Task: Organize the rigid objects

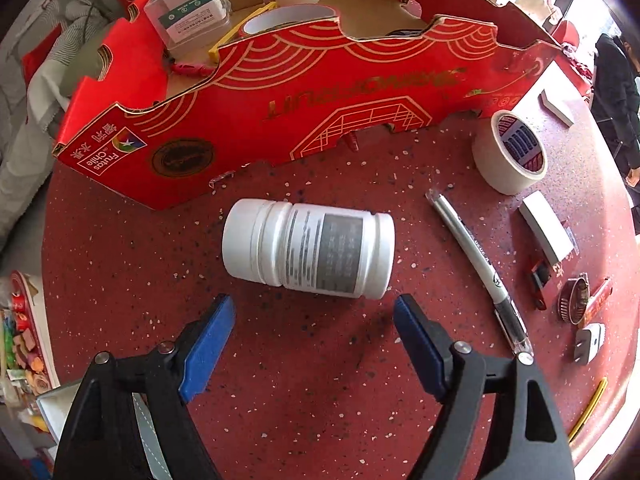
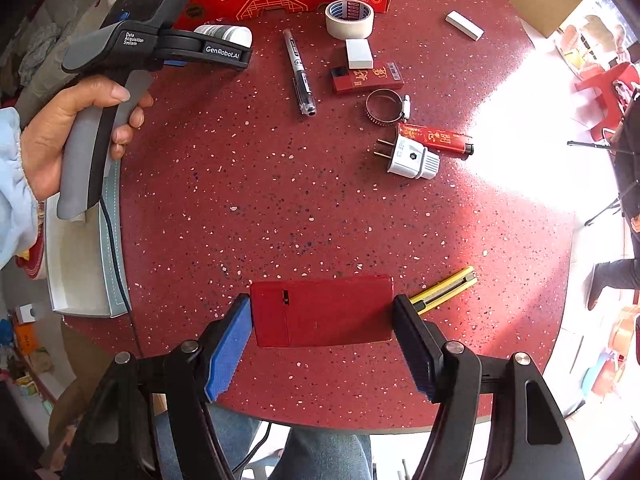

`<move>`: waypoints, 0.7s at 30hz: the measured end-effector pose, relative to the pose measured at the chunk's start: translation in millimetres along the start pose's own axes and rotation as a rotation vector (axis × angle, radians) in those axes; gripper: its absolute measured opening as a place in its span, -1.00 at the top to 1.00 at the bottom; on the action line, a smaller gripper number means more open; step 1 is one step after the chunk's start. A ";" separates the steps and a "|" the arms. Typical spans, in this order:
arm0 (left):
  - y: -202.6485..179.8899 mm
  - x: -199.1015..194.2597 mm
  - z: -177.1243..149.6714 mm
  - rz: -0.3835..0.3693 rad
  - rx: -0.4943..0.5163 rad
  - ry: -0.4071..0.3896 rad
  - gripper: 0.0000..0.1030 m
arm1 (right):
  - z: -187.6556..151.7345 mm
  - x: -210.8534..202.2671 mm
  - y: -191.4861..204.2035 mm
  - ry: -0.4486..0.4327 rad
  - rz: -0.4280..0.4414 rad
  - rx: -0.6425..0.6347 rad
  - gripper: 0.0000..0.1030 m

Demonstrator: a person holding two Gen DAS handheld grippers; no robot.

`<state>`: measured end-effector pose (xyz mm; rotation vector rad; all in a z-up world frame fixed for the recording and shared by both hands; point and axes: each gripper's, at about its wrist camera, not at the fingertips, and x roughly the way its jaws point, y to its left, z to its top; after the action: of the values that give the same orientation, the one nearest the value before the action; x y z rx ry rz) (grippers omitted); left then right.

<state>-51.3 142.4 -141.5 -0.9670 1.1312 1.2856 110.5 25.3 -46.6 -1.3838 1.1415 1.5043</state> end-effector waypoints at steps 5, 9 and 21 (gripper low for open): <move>9.4 -1.2 18.2 -0.024 -0.076 -0.021 -0.64 | -1.9 5.6 -9.8 0.020 -0.003 0.010 -0.38; 7.1 -15.2 38.9 -0.047 -0.096 -0.085 -0.68 | -3.0 9.2 -15.4 0.030 -0.001 0.021 -0.38; -11.0 9.1 71.2 -0.008 -0.095 -0.030 -0.58 | -2.7 13.4 -34.1 0.037 0.006 0.072 -0.38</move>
<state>-34.8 212.9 -136.4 -1.0184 1.0497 1.3530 142.2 32.4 -63.5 -1.3651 1.2117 1.4327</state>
